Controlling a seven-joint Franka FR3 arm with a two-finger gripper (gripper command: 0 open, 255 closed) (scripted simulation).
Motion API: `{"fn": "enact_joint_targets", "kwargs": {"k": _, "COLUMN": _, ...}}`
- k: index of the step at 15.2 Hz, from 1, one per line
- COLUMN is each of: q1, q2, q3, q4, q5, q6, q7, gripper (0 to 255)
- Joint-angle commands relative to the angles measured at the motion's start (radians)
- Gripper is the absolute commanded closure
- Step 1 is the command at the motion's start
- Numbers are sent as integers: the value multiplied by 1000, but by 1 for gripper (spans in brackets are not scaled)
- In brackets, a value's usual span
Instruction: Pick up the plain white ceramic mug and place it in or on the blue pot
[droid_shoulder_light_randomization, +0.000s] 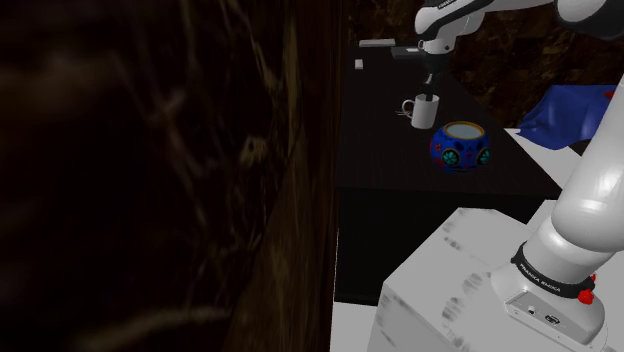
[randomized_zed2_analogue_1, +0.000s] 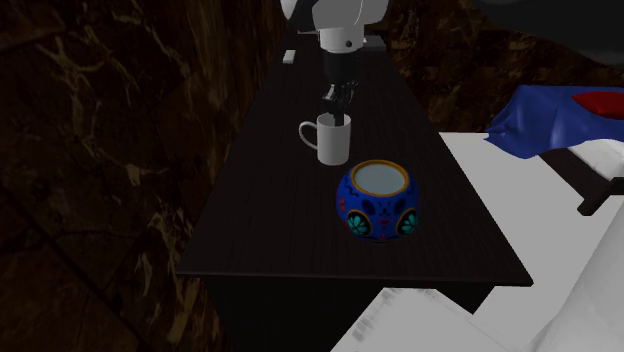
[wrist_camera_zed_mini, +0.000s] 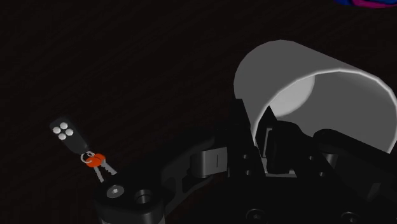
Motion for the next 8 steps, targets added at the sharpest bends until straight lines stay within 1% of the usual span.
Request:
{"fn": "enact_joint_targets", "kwargs": {"k": 1, "q1": 0, "q2": -8, "q3": -1, "q4": 19, "q5": -3, "q6": -26, "q7": 1, "gripper": 255}}
{"fn": "enact_joint_targets", "kwargs": {"k": 8, "q1": 1, "q2": -23, "q3": -3, "q4": 95, "q5": -11, "q6": -117, "q7": 4, "gripper": 255}}
